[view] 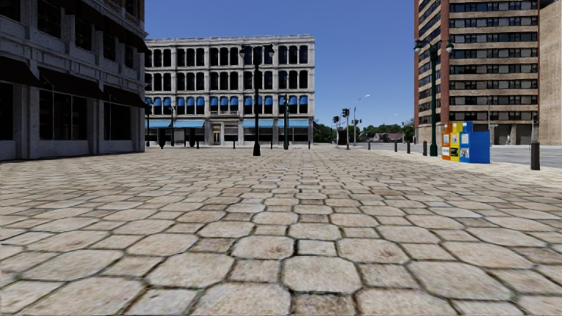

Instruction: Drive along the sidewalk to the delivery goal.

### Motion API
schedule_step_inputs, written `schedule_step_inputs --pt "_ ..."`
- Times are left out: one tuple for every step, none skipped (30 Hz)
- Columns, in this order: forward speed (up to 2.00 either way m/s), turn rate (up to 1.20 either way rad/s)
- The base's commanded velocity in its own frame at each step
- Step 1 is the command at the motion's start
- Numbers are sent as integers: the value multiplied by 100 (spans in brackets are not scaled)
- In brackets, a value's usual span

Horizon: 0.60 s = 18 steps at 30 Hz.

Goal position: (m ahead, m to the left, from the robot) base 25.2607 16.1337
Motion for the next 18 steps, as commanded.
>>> schedule_step_inputs --pt "200 0" --pt "200 0" --pt "200 0" --pt "200 0" --pt "200 0" --pt "200 0" --pt "200 0" --pt "200 0" --pt "200 0" --pt "200 0" --pt "200 0" --pt "200 0" --pt "200 0" --pt "200 0" --pt "200 0" --pt "200 0" --pt "200 0" --pt "200 0"
